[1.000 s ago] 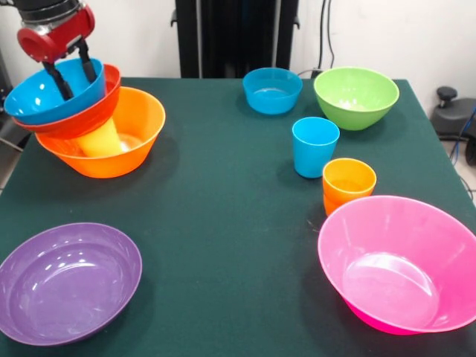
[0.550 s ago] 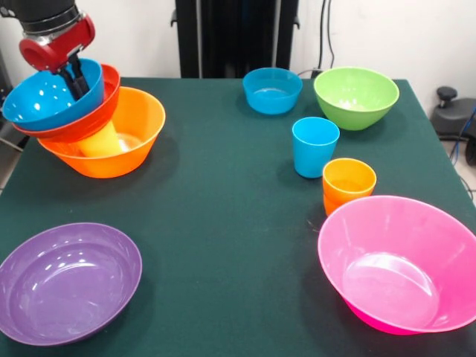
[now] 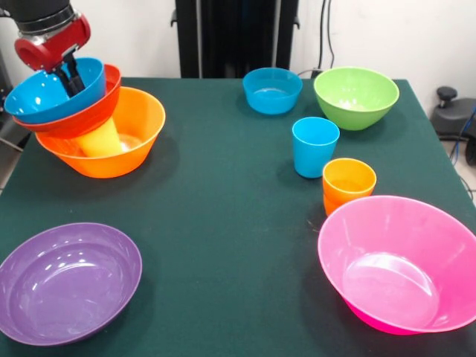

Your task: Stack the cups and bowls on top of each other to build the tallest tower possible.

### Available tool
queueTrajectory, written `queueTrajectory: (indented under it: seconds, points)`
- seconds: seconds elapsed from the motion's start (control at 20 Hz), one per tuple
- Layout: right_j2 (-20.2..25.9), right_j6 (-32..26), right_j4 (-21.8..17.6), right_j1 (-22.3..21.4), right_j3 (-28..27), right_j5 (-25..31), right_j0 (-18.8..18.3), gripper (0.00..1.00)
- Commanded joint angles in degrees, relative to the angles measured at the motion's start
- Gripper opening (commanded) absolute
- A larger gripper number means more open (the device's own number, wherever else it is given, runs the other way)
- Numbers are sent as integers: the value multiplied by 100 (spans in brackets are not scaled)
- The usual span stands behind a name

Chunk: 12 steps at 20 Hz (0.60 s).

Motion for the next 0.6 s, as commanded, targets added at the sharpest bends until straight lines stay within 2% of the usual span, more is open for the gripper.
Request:
queueTrajectory:
  seconds: [0.05, 0.6]
  points:
    - [42, -1097, -302, -245, 215, 147, 178, 0]
    - [35, -319, -280, -491, 688, -230, 437, 0]
